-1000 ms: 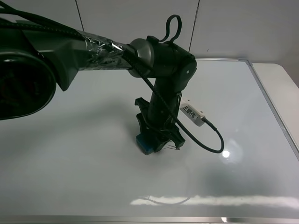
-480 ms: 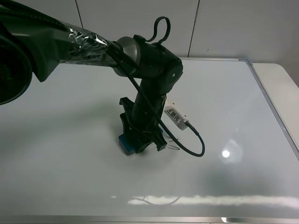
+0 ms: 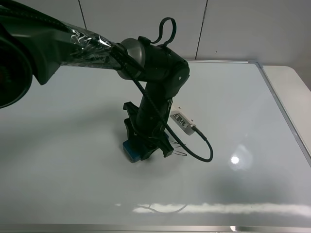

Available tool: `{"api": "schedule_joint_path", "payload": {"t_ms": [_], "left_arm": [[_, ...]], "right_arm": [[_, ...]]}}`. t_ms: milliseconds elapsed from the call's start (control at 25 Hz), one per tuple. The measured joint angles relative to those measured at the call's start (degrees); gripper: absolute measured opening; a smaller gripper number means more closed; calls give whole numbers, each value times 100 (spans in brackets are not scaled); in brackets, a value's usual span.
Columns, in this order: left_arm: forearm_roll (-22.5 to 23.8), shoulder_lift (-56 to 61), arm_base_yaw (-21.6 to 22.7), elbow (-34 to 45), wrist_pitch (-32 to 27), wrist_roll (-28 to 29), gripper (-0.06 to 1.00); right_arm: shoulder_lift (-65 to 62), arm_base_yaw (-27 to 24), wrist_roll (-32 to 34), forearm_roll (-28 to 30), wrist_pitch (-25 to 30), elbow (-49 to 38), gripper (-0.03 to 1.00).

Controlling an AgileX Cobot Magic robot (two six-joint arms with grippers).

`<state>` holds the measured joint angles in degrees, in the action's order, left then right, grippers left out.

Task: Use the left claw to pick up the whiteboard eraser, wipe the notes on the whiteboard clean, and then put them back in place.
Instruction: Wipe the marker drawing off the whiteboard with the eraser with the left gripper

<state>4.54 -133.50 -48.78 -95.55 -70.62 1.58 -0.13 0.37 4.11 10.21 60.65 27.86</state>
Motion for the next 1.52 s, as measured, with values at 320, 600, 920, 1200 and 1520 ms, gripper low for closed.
{"api": "schedule_joint_path", "payload": {"t_ms": [320,600,920,1200,1520], "left_arm": [[145,18,-388,0,-1,0,55],[164,50,-784,27,-6,-5,55],[330,265,-794,-199,70,-3,55],[215,286,-729,-505,89,-274,55],[332,192,-403,-953,82,-301,55]], "right_arm": [[0,0,0,0,0,0,99],[0,0,0,0,0,0,99],[0,0,0,0,0,0,99],[0,0,0,0,0,0,99],[0,0,0,0,0,0,99]]}}
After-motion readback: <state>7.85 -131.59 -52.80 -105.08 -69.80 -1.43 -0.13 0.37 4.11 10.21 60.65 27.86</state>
